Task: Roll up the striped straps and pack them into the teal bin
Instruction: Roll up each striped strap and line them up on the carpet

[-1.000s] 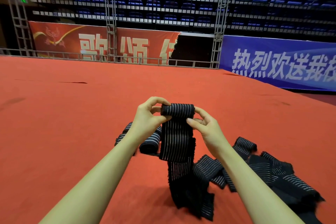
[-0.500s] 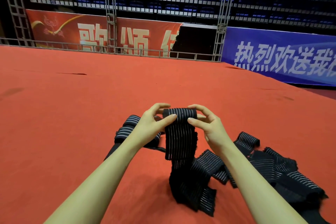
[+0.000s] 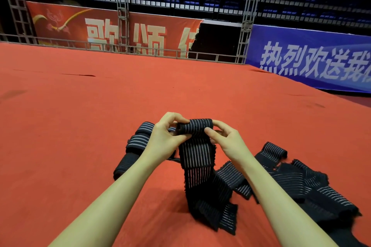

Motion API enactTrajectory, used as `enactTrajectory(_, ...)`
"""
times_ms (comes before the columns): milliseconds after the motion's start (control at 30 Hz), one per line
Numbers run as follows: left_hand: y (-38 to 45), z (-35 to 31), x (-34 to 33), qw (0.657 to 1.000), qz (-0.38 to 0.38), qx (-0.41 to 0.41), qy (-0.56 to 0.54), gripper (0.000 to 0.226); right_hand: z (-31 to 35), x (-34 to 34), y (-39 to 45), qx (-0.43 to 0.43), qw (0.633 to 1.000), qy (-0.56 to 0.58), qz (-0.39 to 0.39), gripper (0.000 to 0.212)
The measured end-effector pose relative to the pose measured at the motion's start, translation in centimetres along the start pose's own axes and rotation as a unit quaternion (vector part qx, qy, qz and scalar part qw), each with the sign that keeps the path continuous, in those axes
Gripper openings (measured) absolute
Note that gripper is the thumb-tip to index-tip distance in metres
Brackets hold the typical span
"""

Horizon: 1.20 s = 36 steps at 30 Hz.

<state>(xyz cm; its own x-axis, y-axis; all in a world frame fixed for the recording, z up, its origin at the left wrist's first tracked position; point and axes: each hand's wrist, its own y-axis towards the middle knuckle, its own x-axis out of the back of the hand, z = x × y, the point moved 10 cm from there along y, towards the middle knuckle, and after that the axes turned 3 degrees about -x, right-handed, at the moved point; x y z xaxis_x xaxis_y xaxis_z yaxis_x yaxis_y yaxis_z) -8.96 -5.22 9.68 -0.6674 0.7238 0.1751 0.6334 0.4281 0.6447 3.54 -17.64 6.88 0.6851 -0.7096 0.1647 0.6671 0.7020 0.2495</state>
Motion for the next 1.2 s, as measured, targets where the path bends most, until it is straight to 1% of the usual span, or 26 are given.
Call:
enactTrajectory(100, 0.1, 0.1, 0.0, 1.000, -0.004, 0.000, 0.016, 0.037, -0.2, 0.5, -0.2, -0.003, 1.000, 0.004, -0.004, 0.027)
enactTrajectory(167, 0.1, 0.2, 0.1, 1.000, -0.002, 0.000, 0.031, 0.034, -0.6, 0.5, -0.4, -0.005, 1.000, -0.011, 0.011, 0.026)
enactTrajectory(233, 0.1, 0.4, 0.3, 0.999, 0.003, -0.002, 0.038, 0.033, -1.1, 0.2, -0.6, -0.009, 0.999, -0.020, 0.026, 0.038)
enactTrajectory(267, 0.0, 0.4, 0.3, 0.999, 0.005, -0.001, 0.035, 0.032, -1.3, 0.2, -0.7, -0.007, 0.999, -0.023, 0.023, 0.041)
enactTrajectory(433, -0.3, -0.1, 0.2, 1.000, 0.010, -0.003, 0.023, 0.031, -1.4, 1.2, -0.4, 0.007, 0.999, -0.013, -0.043, 0.025)
enactTrajectory(500, -0.2, -0.1, 0.4, 0.999, 0.020, -0.007, 0.039, 0.033, -1.5, 1.0, -0.3, 0.002, 0.999, -0.009, -0.045, 0.024)
enactTrajectory(600, -0.1, 0.1, -0.5, 0.987, 0.087, -0.021, 0.135, 0.038, -0.9, 0.9, -0.5, 0.009, 0.999, 0.000, -0.051, 0.020)
enactTrajectory(700, -0.4, 1.1, -1.8, 0.951, 0.151, -0.025, 0.269, 0.067, -0.2, 0.5, -0.7, 0.024, 0.998, -0.001, -0.053, 0.018)
enactTrajectory(733, -0.5, 1.4, -2.1, 0.936, 0.163, -0.028, 0.311, 0.070, 0.0, 0.3, -0.7, 0.026, 0.998, -0.005, -0.052, 0.017)
enactTrajectory(800, -0.6, 1.6, -2.5, 0.921, 0.171, -0.039, 0.349, 0.064, 0.0, 0.2, -0.6, 0.025, 0.998, -0.005, -0.052, 0.015)
enactTrajectory(867, -0.6, 1.9, -2.9, 0.920, 0.179, -0.038, 0.346, 0.057, -0.1, 0.3, -0.6, 0.022, 0.998, -0.006, -0.052, 0.015)
enactTrajectory(933, -0.7, 2.0, -3.2, 0.921, 0.180, -0.045, 0.342, 0.051, -0.3, 0.4, -0.7, 0.018, 0.999, -0.009, -0.049, 0.016)
enactTrajectory(1033, -0.6, 1.2, -3.0, 0.927, 0.143, -0.077, 0.338, 0.043, -0.5, 0.4, -0.7, 0.011, 0.999, -0.007, -0.048, 0.016)
enactTrajectory(1200, -0.6, -0.3, -2.6, 0.925, 0.083, -0.134, 0.347, 0.048, -1.3, 1.5, -0.7, -0.005, 0.996, 0.012, -0.090, 0.012)
